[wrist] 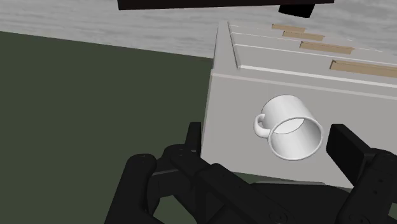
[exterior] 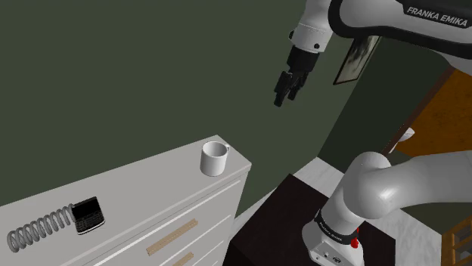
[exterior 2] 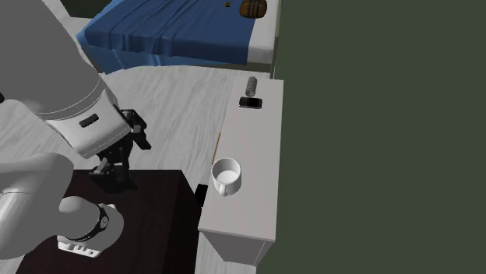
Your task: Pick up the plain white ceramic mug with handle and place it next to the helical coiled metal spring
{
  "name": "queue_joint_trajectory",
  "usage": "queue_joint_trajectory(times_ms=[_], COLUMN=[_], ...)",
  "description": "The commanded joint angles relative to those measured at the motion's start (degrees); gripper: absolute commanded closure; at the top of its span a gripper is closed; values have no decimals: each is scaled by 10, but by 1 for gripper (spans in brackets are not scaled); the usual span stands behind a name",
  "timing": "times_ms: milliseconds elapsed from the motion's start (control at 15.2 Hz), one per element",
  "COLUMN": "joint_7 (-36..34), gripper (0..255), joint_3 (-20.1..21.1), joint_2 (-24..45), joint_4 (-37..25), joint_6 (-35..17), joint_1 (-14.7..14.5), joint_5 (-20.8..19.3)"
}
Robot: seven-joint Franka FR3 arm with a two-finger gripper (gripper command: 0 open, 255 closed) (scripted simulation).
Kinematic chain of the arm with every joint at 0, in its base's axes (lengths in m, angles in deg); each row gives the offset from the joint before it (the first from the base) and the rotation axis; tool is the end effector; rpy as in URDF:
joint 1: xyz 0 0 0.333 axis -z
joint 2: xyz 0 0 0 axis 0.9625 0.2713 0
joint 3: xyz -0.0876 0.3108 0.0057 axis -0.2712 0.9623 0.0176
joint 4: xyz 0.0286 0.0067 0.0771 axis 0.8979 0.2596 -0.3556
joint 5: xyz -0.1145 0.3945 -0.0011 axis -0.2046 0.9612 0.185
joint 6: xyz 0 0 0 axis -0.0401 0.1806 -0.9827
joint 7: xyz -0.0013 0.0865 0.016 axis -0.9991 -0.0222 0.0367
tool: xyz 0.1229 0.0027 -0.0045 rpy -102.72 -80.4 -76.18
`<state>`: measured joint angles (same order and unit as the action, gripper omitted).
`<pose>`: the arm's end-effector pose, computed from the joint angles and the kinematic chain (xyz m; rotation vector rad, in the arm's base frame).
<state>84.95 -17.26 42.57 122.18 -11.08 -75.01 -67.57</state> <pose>0.3141 0.0328 0.6079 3.1217 -0.0167 0.1105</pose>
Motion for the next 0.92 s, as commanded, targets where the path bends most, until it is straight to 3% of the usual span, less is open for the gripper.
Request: queue_joint_trajectory(times_ms=[0, 858], joint_7=[0, -38], gripper=[0, 0], joint_3=[0, 73], joint_2=[0, 181], joint_4=[0, 48], joint_6=[0, -217], joint_1=[0, -30], joint_5=[0, 32])
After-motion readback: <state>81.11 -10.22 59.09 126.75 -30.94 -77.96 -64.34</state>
